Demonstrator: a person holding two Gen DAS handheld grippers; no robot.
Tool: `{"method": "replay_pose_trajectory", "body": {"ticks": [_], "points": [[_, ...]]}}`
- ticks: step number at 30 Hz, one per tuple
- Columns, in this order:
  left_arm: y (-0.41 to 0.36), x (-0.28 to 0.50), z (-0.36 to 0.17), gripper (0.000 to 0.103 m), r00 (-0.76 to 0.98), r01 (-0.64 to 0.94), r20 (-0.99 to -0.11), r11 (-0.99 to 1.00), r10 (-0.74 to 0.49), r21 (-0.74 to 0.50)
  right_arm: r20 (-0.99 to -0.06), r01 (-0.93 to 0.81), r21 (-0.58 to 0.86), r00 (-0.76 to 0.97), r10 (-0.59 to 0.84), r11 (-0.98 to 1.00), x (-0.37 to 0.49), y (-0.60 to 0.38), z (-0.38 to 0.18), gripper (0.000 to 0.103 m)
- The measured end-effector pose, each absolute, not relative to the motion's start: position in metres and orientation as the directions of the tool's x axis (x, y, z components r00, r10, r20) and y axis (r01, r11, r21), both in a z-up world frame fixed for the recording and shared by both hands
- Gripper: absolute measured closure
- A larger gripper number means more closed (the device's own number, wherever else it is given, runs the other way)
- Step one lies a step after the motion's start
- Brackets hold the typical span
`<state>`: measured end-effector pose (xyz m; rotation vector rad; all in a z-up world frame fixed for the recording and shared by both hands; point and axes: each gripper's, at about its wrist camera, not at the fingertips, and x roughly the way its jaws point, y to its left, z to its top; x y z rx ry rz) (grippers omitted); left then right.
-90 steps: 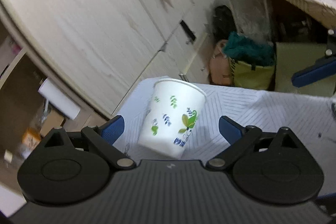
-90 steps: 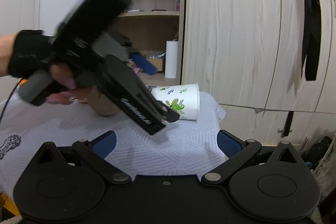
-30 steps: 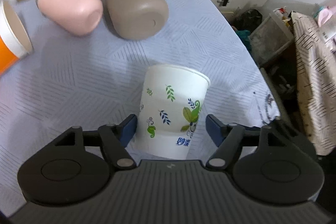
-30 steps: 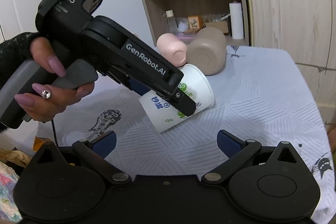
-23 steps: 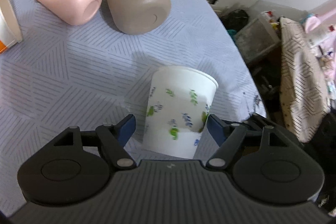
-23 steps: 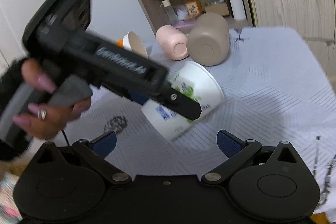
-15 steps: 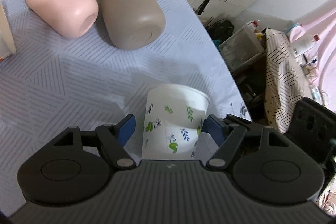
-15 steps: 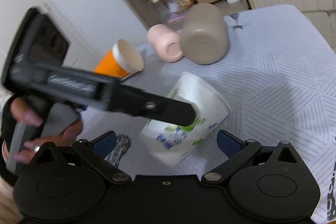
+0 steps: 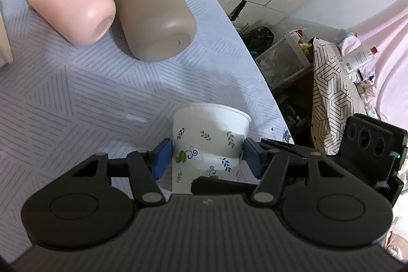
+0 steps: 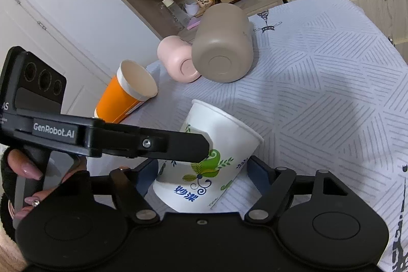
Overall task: Flip cup upright
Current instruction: 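Lift the white cup with the left tool and rotate it upright, then lower the upright white cup onto the table with the left tool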
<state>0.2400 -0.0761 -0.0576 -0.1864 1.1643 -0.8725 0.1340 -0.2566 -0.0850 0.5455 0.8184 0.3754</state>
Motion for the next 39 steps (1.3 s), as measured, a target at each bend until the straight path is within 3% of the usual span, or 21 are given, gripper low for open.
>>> {"method": "replay_pose_trajectory", "body": {"ticks": [6, 12, 19, 31, 39], "points": [[-0.067, 0.223, -0.048, 0.043, 0.145, 0.564, -0.704, 0.643, -0.695, -0.518, -0.564, -0.164, 0.534, 0.661, 0.494, 0.829, 0.118, -0.247, -0.078, 0.025], [-0.058, 0.194, -0.040, 0.044, 0.186, 0.632, -0.681, 0.617, -0.708, -0.469, -0.545, -0.227, 0.427, 0.707, 0.450, 0.875, 0.096, -0.237, -0.066, 0.032], [-0.042, 0.163, -0.033, 0.043, 0.245, 0.696, -0.644, 0.594, -0.725, -0.404, -0.530, -0.295, 0.274, 0.748, 0.400, 0.915, 0.073, -0.215, -0.055, 0.032], [-0.018, 0.134, -0.033, 0.044, 0.346, 0.734, -0.585, 0.600, -0.733, -0.319, -0.444, -0.360, -0.037, 0.842, 0.307, 0.932, 0.057, -0.174, -0.054, 0.033], [-0.011, 0.143, -0.040, 0.044, 0.431, 0.740, -0.561, 0.633, -0.707, -0.229, -0.423, -0.360, -0.146, 0.865, 0.270, 0.922, 0.078, -0.155, -0.062, 0.035]]}}
